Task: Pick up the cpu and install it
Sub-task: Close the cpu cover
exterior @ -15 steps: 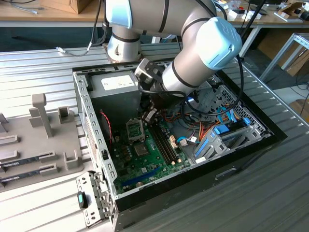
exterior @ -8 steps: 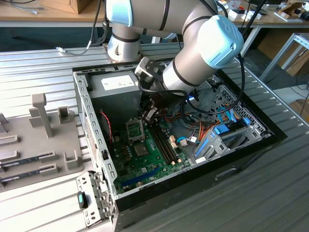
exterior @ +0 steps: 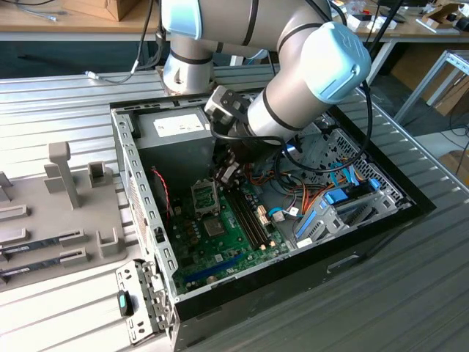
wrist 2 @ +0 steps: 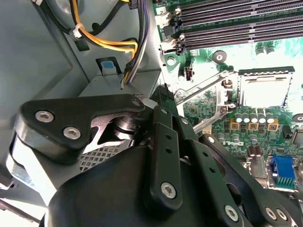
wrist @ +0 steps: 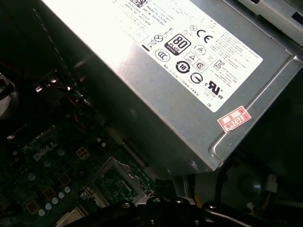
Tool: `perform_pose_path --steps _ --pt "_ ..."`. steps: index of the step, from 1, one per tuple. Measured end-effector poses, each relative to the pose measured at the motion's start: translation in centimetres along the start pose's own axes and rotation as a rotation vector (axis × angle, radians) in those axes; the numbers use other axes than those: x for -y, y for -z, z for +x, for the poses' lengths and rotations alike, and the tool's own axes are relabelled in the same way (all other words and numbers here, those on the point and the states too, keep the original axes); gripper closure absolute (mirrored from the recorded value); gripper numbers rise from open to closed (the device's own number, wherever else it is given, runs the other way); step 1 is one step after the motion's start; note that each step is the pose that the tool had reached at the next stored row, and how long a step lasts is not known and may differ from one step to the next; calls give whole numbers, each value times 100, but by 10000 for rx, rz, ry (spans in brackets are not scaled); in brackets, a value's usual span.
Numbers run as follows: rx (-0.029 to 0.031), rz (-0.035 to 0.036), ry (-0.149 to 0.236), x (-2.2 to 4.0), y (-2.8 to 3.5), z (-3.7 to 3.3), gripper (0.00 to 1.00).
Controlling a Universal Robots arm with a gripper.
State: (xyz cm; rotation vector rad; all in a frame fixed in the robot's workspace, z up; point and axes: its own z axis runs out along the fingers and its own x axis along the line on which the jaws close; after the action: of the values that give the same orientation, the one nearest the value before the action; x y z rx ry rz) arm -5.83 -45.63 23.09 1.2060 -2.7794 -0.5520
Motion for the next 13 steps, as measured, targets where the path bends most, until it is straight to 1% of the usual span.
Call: perform_pose_path --steps 1,2,4,8,13 --pt "12 -14 4 0 2 1 89" --pt "47 -47 14 2 2 2 89" --pt "56 -57 17 6 3 7 89" --pt "75 -76 22 34 17 39 89" --pt "84 -87 30 67 33 77 89"
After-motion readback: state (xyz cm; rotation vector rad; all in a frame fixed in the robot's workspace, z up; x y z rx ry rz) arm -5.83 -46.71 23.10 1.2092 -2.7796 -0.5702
